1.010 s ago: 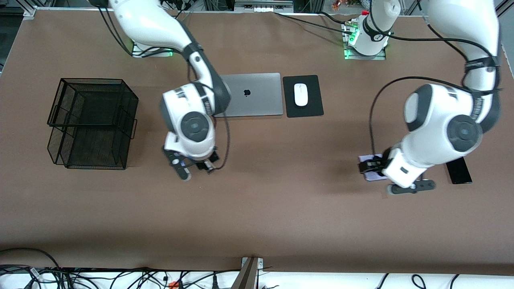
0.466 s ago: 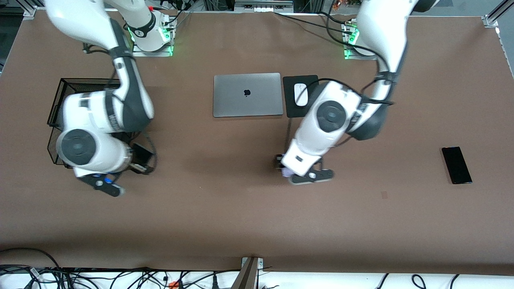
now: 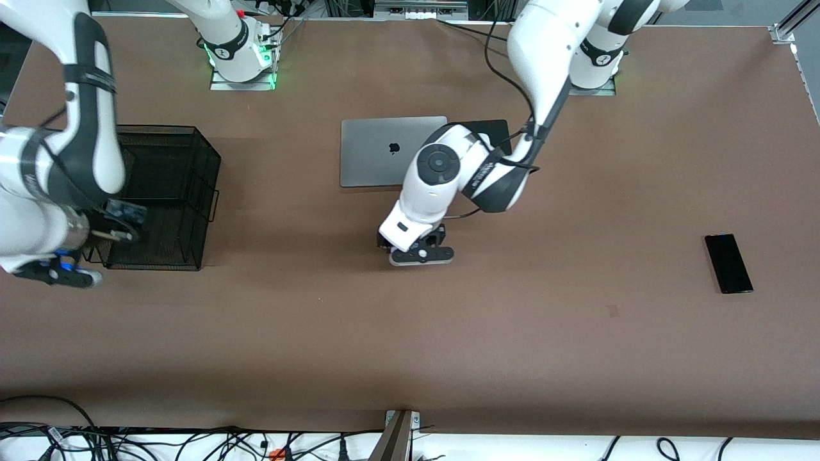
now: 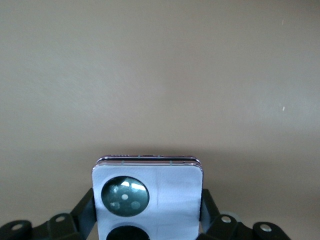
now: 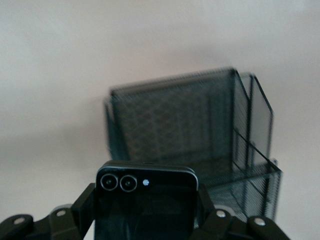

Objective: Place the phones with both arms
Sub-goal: 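Drop the flip phone in the organizer while the left gripper sets the white phone down, then reach the right gripper to the white phone while the left gripper reaches the black phone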

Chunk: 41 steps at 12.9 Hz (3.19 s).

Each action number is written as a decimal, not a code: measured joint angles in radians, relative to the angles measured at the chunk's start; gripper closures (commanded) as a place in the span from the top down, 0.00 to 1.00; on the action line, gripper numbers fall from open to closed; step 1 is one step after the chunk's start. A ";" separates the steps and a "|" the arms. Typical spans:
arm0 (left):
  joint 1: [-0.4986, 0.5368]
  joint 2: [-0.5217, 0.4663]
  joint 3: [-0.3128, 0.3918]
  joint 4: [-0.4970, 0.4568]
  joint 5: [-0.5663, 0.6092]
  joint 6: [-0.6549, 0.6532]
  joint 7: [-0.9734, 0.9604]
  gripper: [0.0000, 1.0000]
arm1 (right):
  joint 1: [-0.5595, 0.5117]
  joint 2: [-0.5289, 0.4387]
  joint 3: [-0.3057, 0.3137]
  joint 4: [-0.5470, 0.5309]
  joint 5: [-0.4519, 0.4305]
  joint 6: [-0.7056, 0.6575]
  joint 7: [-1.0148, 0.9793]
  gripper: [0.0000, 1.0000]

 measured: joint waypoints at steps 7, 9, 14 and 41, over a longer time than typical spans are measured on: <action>-0.062 0.137 0.015 0.077 0.000 0.024 -0.081 0.28 | 0.000 -0.175 -0.181 -0.449 -0.001 0.196 -0.299 0.50; -0.063 0.161 0.017 0.085 0.000 0.034 -0.087 0.28 | 0.000 -0.173 -0.182 -0.503 -0.001 0.249 -0.306 0.89; -0.079 0.175 0.048 0.101 0.000 0.039 -0.095 1.00 | 0.002 -0.178 -0.182 -0.521 -0.001 0.227 -0.316 1.00; 0.964 -0.247 0.170 -0.043 0.033 -0.518 0.946 1.00 | 0.601 0.458 0.137 0.128 0.239 0.693 0.405 1.00</action>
